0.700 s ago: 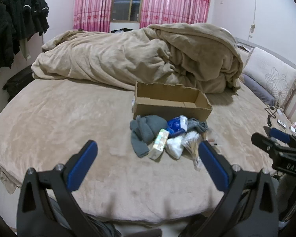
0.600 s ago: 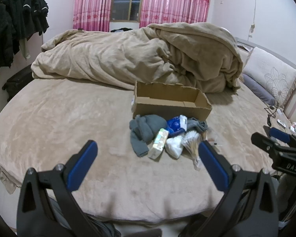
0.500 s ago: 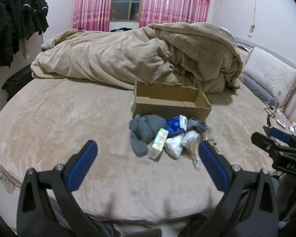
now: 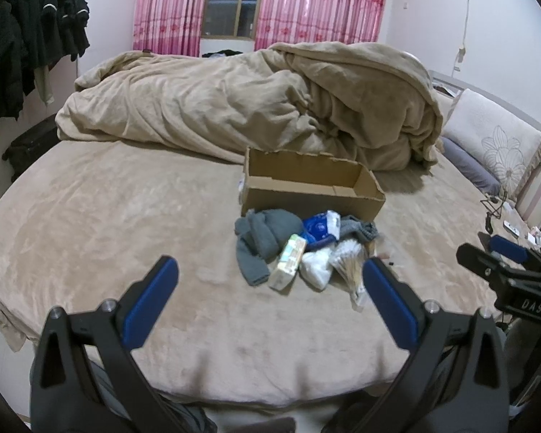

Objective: Organize objects

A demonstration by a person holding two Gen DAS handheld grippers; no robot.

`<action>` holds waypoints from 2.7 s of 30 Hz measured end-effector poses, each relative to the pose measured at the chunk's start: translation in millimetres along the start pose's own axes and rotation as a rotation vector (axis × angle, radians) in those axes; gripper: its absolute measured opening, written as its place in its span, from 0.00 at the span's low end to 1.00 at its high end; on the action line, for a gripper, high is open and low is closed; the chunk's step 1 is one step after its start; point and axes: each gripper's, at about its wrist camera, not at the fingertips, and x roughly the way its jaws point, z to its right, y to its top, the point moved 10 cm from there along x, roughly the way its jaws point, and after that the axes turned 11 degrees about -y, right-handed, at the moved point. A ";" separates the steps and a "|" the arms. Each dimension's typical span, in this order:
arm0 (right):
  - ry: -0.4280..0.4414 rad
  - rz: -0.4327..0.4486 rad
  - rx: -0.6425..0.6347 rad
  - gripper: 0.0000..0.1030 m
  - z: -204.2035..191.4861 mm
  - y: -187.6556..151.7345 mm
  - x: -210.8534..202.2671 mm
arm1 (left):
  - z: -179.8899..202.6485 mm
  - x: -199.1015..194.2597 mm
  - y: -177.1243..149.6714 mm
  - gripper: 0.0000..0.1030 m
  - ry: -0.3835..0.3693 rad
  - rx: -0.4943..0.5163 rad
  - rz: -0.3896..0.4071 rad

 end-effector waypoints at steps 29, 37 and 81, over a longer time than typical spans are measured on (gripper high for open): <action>0.001 0.001 0.000 1.00 2.2 -0.6 1.8 | 1.7 0.2 0.2 1.00 -0.002 0.000 0.003; 0.001 -0.001 0.000 1.00 2.6 -1.1 2.5 | 2.4 1.2 1.0 1.00 -0.005 0.000 -0.003; 0.151 -0.209 -0.006 0.63 -17.5 -39.0 168.8 | -11.6 172.6 -51.9 0.45 -0.019 0.195 -0.197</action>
